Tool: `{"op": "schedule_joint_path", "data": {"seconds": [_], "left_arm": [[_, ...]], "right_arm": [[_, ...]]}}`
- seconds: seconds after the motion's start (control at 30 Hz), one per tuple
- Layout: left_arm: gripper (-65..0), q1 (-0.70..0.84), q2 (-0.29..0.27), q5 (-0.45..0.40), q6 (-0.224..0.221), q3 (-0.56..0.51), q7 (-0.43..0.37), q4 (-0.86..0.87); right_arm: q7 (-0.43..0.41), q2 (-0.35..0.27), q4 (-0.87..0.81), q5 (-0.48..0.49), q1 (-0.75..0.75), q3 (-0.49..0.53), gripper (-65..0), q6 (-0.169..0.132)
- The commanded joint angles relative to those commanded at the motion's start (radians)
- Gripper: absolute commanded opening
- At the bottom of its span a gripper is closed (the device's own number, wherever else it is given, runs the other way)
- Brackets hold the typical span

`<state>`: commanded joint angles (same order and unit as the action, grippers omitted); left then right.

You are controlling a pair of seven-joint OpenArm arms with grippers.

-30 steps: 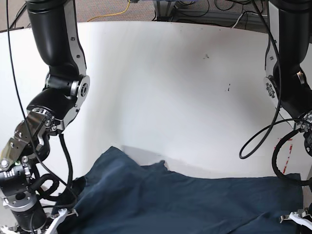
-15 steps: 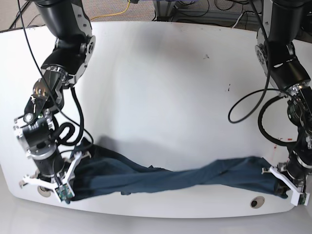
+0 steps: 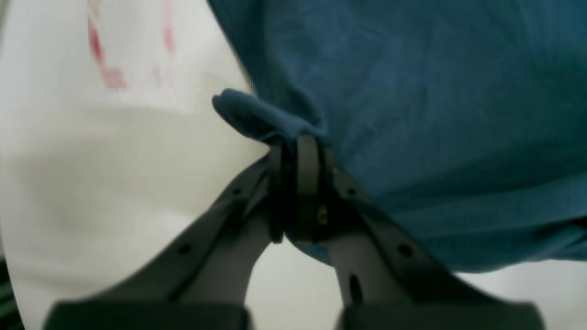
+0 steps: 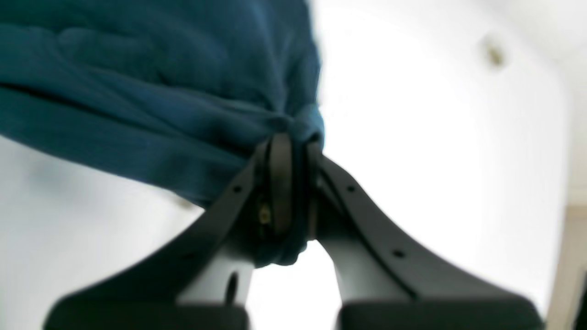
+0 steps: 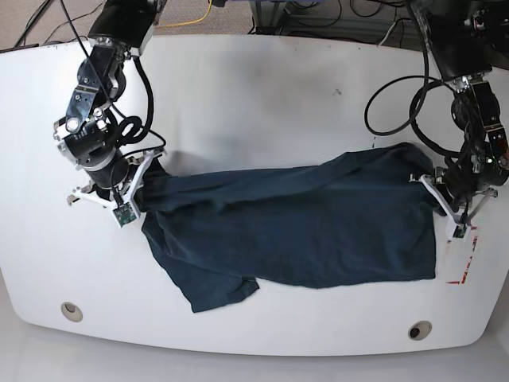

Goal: Layout the t-shirt on the table in an organized manner, then fold the t-shirt properly
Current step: 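Lift the shirt with both grippers, stretch it, and lay it flat, then regrasp the shirt edge with the left gripper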

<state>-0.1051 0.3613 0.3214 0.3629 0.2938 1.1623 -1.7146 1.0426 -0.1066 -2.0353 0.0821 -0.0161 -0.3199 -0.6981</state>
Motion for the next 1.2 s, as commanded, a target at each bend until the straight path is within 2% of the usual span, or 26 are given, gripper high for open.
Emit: {"op": "schedule_joint_path", "data": {"seconds": [0.23, 0.43, 0.47, 0.6, 0.67, 0.9, 1.2], "left_arm": [[-65.0, 0.132, 0.037, -0.006, 0.0, 0.0, -0.003, -0.025], [-65.0, 0.158, 0.038, -0.006, 0.0, 0.0, -0.005, 0.008], [-64.0, 0.158, 0.038, -0.006, 0.0, -0.002, -0.005, 0.018], [-58.3, 0.15, 0.038, -0.002, 0.002, -0.003, -0.006, 0.035], [-56.7, 0.127, 0.037, -0.002, 0.002, -0.005, -0.006, 0.031], [-57.5, 0.054, 0.035, -0.006, 0.002, -0.008, -0.003, 0.048], [-57.4, -0.13, 0.034, -0.006, 0.002, -0.084, -0.003, 0.267]], "right_arm": [[-0.006, 0.034, -0.006, 0.002, 0.114, -0.002, -64.8, 0.0], [-0.114, 0.049, -0.006, -0.005, 0.186, -0.002, -64.8, 0.0], [-0.14, 0.051, -0.005, -0.005, 0.199, -0.002, -64.8, 0.0], [-0.157, 0.075, -0.005, -0.008, 0.215, -0.002, -64.8, 0.0], [-0.157, 0.083, -0.005, -0.008, 0.216, -0.005, -65.0, 0.0], [-0.157, 0.087, -0.005, -0.003, 0.218, -0.031, -65.0, 0.0], [-0.158, 0.08, -0.005, 0.002, 0.207, -0.028, -65.0, 0.0]]}}
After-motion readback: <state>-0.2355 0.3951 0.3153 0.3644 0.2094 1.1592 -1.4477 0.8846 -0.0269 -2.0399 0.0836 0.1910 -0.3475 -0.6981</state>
